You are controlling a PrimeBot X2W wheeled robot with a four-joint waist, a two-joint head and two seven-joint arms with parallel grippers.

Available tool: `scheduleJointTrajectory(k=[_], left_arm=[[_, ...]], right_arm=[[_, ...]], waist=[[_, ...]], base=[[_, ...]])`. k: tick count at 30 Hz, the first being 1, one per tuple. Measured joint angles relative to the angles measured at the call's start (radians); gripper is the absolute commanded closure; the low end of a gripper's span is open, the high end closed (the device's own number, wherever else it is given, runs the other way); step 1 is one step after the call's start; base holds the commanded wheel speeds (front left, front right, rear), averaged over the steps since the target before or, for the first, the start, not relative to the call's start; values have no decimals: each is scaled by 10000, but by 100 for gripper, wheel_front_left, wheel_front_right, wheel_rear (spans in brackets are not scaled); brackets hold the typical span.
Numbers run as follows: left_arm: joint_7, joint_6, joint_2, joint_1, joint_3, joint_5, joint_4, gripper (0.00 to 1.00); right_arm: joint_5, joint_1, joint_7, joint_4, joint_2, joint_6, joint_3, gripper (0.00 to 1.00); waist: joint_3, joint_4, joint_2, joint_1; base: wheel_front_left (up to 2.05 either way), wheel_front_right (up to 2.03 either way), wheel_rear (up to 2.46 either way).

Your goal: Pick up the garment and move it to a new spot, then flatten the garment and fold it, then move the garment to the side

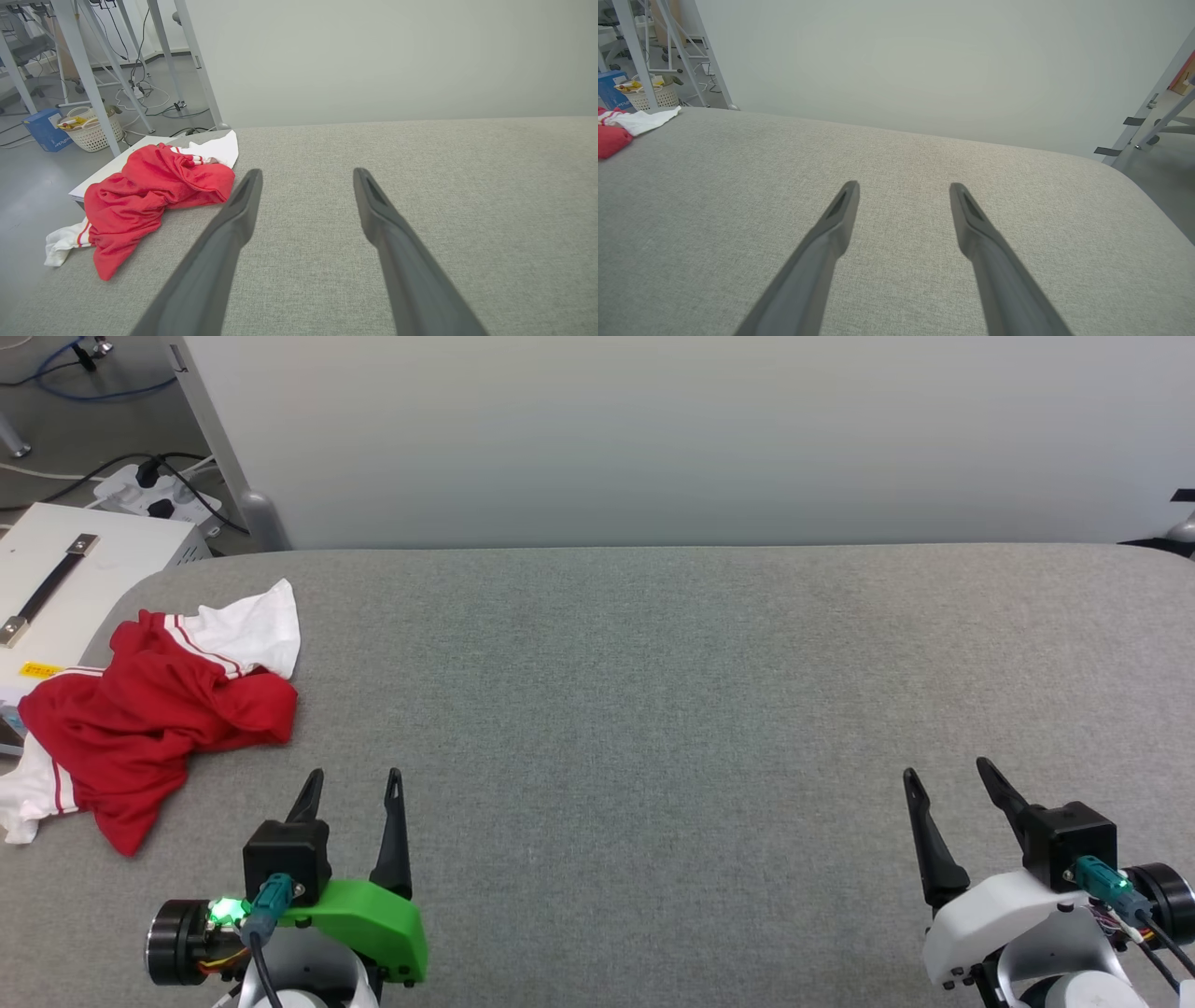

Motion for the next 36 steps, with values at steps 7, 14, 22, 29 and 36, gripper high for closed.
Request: scheduleJointTrajectory(k=[7,14,22,29,36], left_arm=[[-142,153,0,-1,-82,0,-2,0],[-268,267,2,-1,-186,0,-2,0],[-437,349,2,-1,-236,-36,-19,0],[-600,355,2,-1,-267,-104,-36,0],[-727,357,0,-1,-305,-176,-38,0]], right_arm=[[173,1,-107,-54,0,0,-125,0],[286,4,-268,-161,0,0,-215,0],[472,22,-441,-238,2,0,-268,0],[729,45,-545,-301,2,0,-274,0],[869,187,-708,-324,2,0,-295,0]], waist=[[11,-3,0,0],[26,0,0,0],[38,0,0,1],[33,0,0,1],[19,-6,0,1]], base=[[0,0,0],[0,0,0],[0,0,0],[0,0,0],[0,0,0]])
